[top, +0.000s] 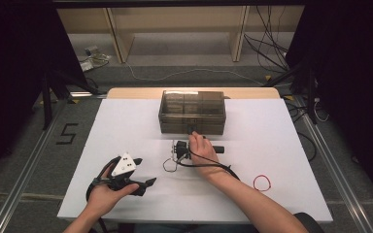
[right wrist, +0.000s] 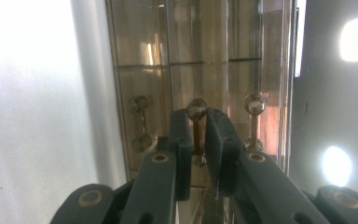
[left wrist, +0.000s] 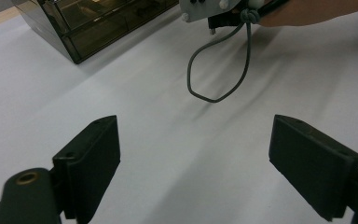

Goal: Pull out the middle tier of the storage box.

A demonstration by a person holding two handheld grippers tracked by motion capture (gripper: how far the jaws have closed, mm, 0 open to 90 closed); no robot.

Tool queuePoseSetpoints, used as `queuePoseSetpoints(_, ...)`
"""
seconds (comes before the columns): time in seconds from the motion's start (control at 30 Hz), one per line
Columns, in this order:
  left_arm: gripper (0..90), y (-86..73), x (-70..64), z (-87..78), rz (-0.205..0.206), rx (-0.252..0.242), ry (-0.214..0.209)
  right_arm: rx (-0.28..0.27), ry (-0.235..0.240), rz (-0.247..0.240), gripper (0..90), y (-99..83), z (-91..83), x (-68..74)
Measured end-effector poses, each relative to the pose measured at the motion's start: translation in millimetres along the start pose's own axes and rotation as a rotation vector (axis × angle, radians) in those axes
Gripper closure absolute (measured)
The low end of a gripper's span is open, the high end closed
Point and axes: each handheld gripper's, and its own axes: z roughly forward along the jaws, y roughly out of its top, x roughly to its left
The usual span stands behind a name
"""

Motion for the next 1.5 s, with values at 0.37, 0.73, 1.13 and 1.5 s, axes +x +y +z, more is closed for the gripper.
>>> queuePoseSetpoints(0.37, 16.3, -0.2, -0.3, -0.3, 0.000, -0.001, 0.001, 0.006, 0.001, -0.008, 81.6, 0.6, -3.8, 1.1)
queuePoseSetpoints(0.73, 16.3, -0.5, 0.2, -0.2, 0.004, 0.002, 0.005, 0.005, 0.006, -0.002, 81.5, 0.6, -8.1, 1.9)
queuePoseSetpoints(1.13, 16.3, -0.3, -0.1, -0.1, 0.006, 0.003, 0.005, 0.010, 0.005, 0.004, 81.4, 1.9, -4.5, 3.8)
queuePoseSetpoints(1.5, 16.3, -0.4, 0.1, -0.2, 0.007, 0.003, 0.006, 0.015, 0.000, 0.002, 81.4, 1.9, -5.3, 5.7)
